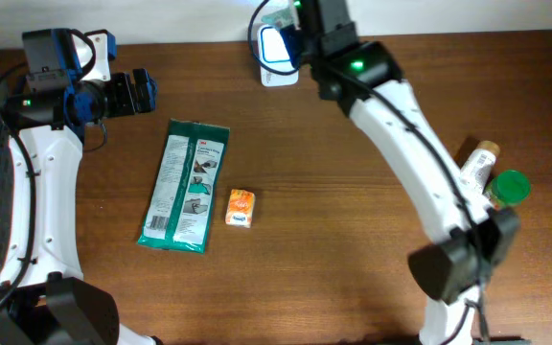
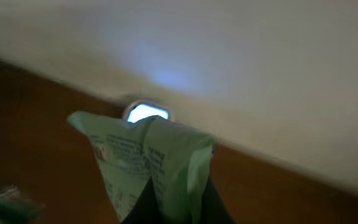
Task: Scan the item barcode
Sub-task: 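Carry the packet right and drop it beside the tube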
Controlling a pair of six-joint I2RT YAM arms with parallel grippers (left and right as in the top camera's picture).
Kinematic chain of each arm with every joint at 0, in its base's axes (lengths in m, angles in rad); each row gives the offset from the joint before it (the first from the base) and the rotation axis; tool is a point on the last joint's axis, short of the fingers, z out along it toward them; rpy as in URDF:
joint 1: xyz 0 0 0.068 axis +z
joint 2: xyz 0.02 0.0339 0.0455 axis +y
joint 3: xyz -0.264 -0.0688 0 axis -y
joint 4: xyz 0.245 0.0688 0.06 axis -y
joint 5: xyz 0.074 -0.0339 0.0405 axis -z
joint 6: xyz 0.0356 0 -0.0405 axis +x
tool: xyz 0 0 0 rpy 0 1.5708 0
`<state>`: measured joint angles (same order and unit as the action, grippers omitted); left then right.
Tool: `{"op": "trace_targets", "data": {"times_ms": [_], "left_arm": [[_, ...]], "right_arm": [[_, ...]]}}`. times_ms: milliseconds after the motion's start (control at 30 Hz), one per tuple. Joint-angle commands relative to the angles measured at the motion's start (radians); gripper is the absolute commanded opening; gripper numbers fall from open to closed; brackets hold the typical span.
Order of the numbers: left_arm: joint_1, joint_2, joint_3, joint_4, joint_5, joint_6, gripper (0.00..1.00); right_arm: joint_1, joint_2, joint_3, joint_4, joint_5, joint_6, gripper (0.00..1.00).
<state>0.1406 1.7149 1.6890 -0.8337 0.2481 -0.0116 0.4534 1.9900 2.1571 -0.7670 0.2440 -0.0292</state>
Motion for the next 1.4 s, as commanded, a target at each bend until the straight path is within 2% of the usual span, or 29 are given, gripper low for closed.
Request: {"op": "trace_targets", "data": {"times_ms": [0, 100, 233, 333, 467, 700, 833, 1167, 1367], "left_arm": [[0.0, -0.01, 0.018, 0.002, 0.01, 0.004, 0.99], [0.0, -0.01, 0.018, 0.002, 0.01, 0.004, 0.99], [0.0, -0.01, 0.018, 0.002, 0.01, 0.004, 0.99], [0.0, -0.01, 0.018, 0.002, 0.01, 0.004, 0.99], [0.0, -0.01, 0.018, 0.002, 0.01, 0.004, 0.99], [0.0, -0.01, 0.018, 0.002, 0.01, 0.004, 0.99], [0.0, -0.01, 0.018, 0.002, 0.01, 0.004, 0.99], [0.0, -0.01, 0.018, 0.002, 0.01, 0.004, 0.99], [0.0, -0.01, 0.018, 0.002, 0.01, 0.004, 0.99]], "right_arm": [[-0.037, -0.055, 0.007, -0.166, -0.19, 0.204, 0.04], [-0.096, -0.061, 0.007, -0.371, -0.268, 0.203, 0.04], [-0.191, -0.047, -0.011, -0.583, -0.278, 0.204, 0.04], [-0.268, -0.039, -0.063, -0.65, -0.278, 0.232, 0.04], [-0.387, -0.037, -0.209, -0.612, -0.278, 0.238, 0.04], [-0.564, -0.036, -0.469, -0.362, -0.277, 0.248, 0.04], [-0.621, -0.035, -0.565, -0.275, -0.277, 0.256, 0.04], [-0.658, -0.035, -0.616, -0.266, -0.123, 0.256, 0.04], [-0.658, -0.035, -0.614, -0.273, -0.119, 0.259, 0.04]]}}
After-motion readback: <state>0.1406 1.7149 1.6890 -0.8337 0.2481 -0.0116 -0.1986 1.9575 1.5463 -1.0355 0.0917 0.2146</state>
